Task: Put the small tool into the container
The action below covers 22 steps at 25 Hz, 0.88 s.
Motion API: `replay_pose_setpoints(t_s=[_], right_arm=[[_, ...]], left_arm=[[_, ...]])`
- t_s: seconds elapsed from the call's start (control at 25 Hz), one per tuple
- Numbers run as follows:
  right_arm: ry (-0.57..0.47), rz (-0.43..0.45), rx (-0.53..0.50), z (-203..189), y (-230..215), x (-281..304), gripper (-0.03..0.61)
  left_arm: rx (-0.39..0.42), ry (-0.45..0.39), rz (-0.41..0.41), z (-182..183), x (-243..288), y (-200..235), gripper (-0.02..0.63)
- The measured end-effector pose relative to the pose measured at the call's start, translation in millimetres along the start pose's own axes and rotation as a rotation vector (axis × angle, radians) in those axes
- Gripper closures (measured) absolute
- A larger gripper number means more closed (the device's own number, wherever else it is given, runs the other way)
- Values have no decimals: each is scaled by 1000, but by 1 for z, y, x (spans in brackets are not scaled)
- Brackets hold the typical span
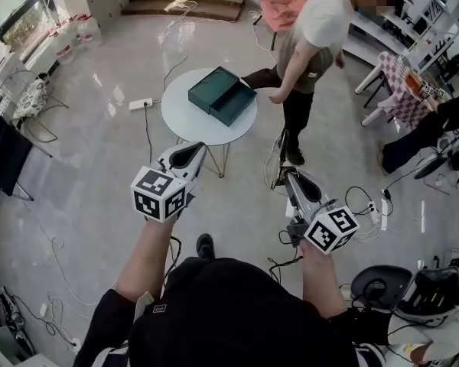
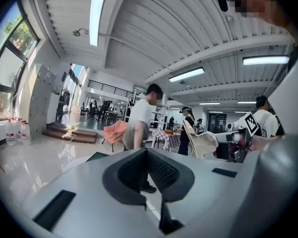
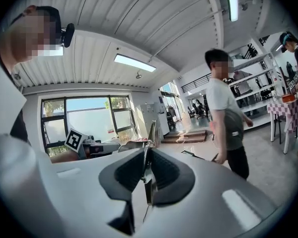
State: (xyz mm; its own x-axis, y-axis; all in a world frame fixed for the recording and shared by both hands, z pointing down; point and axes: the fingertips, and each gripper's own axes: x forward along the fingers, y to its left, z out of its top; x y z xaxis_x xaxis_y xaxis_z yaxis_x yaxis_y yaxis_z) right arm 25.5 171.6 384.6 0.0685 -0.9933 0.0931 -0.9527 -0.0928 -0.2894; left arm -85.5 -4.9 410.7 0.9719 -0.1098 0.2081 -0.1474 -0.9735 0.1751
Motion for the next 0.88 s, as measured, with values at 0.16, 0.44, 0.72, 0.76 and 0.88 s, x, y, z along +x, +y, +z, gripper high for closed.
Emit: replay_pose_setpoints(t_s=[0.16, 0.44, 0.72, 0.76, 0.88], right_arm=[[-2, 9, -2, 0, -6, 24, 534], [7, -32, 39, 5, -49, 53, 534], [33, -1, 82, 7, -119, 90, 534], [37, 12, 85, 9, -131, 97, 534], [57, 50, 92, 23, -165, 121, 534]], left_arm=[[0, 4, 6, 1, 13, 25, 608], [-25, 27, 15, 3, 45, 61, 608], [-34, 61, 49, 7, 105, 78, 607], [-36, 62, 62, 11, 116, 81, 607], [-57, 63, 105, 25, 147, 91, 608]])
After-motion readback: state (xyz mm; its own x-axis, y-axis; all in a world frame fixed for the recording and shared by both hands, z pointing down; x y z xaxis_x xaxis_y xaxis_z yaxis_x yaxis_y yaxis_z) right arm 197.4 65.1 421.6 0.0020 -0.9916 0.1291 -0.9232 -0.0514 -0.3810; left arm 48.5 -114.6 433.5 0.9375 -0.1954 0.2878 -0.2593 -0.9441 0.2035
